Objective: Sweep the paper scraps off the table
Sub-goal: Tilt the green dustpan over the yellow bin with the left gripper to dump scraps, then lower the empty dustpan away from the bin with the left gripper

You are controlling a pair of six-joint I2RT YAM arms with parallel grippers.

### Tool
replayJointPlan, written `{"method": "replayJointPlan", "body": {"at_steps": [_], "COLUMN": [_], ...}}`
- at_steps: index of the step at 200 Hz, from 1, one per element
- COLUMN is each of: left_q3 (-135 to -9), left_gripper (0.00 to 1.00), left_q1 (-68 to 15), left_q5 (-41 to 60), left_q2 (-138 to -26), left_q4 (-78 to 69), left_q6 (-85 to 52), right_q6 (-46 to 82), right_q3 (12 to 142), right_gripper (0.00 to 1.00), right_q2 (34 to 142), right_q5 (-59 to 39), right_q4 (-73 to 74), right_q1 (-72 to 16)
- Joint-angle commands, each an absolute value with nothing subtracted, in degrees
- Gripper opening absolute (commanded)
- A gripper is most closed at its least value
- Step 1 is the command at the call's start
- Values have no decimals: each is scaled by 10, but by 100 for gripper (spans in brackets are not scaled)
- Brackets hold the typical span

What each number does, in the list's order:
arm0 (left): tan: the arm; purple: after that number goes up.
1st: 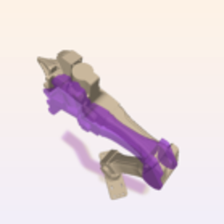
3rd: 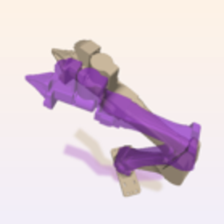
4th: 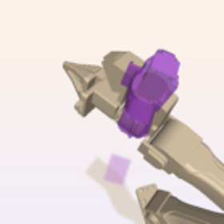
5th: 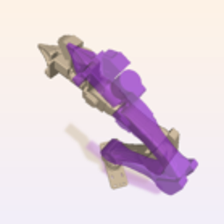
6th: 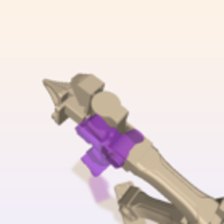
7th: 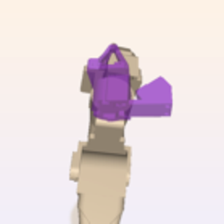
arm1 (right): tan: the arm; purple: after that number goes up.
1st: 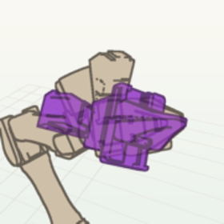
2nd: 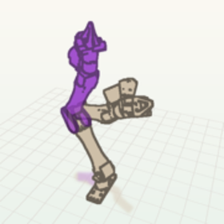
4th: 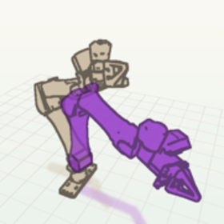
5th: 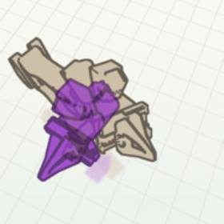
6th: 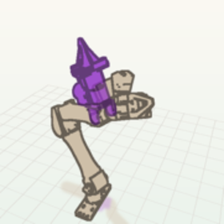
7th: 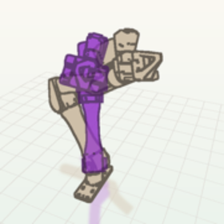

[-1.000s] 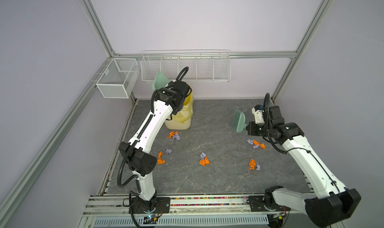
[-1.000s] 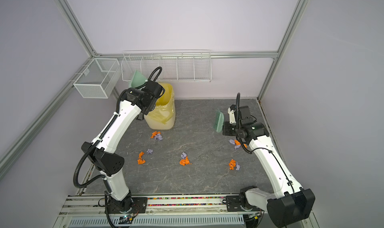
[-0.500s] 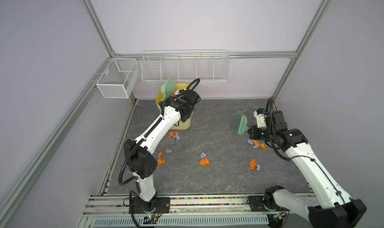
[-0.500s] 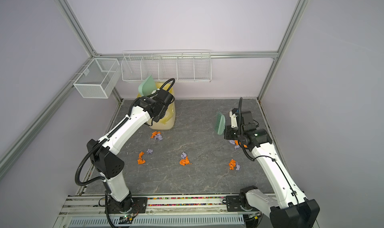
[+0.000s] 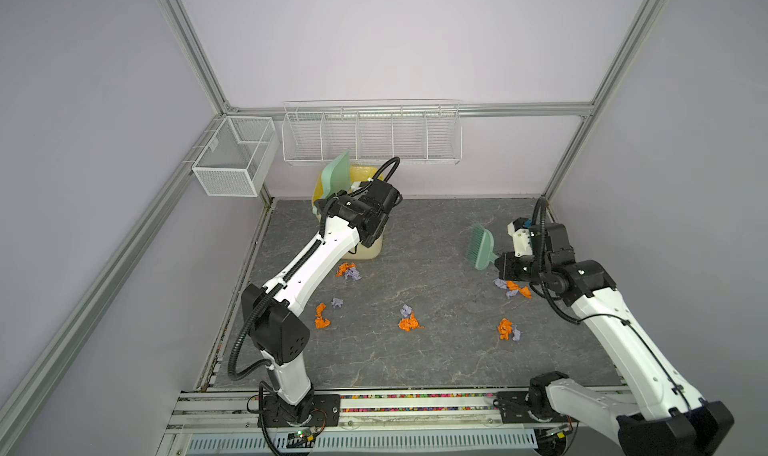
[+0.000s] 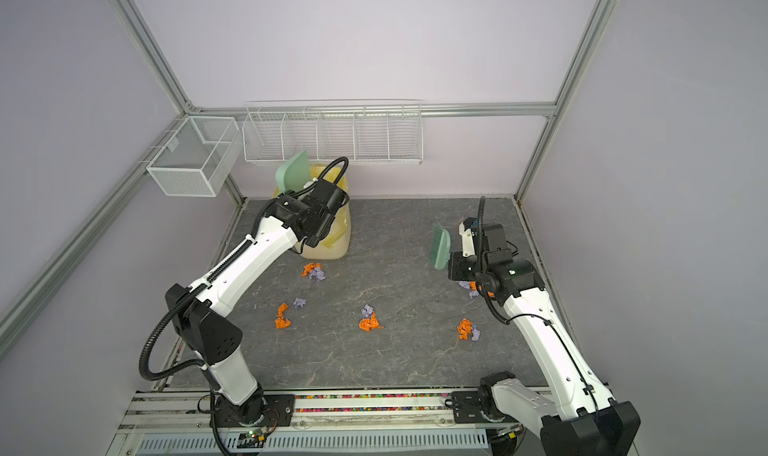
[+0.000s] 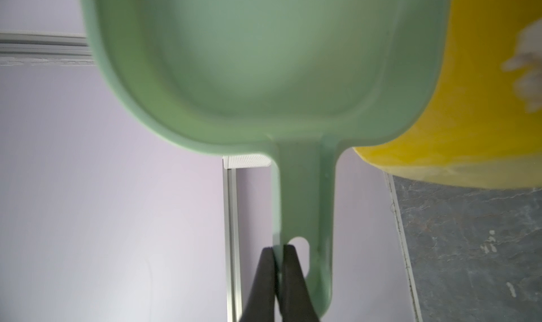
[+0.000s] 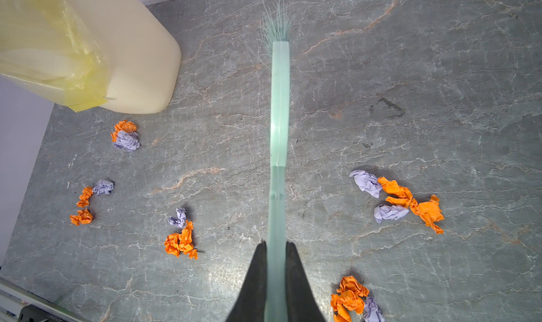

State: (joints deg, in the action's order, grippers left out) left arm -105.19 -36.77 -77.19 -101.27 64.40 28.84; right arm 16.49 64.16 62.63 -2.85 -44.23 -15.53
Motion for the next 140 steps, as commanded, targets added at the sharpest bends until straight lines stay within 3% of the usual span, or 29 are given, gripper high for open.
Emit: {"method": "replayJointPlan", "body": {"at_steps": [1,57,140], "left_q3": [-1034,-1091,-1241], "left_gripper": [0,0,0], "left_q1": [-365,-374,-401], "left_q5": [-799,-759,-608], "left_q2": [-993,-991,-996], "left_q4": [582,658,787], "left_q6": [353,244,102], "right_q6": [162,166,165], "right_q3": [636,629,640], "right_gripper": [7,7,7], "right_q2": [618,614,635], "right_q5": [-36,-41,-41], "right_q4": [-427,-428,-438], "right_q1": [-158,-158,-157]}}
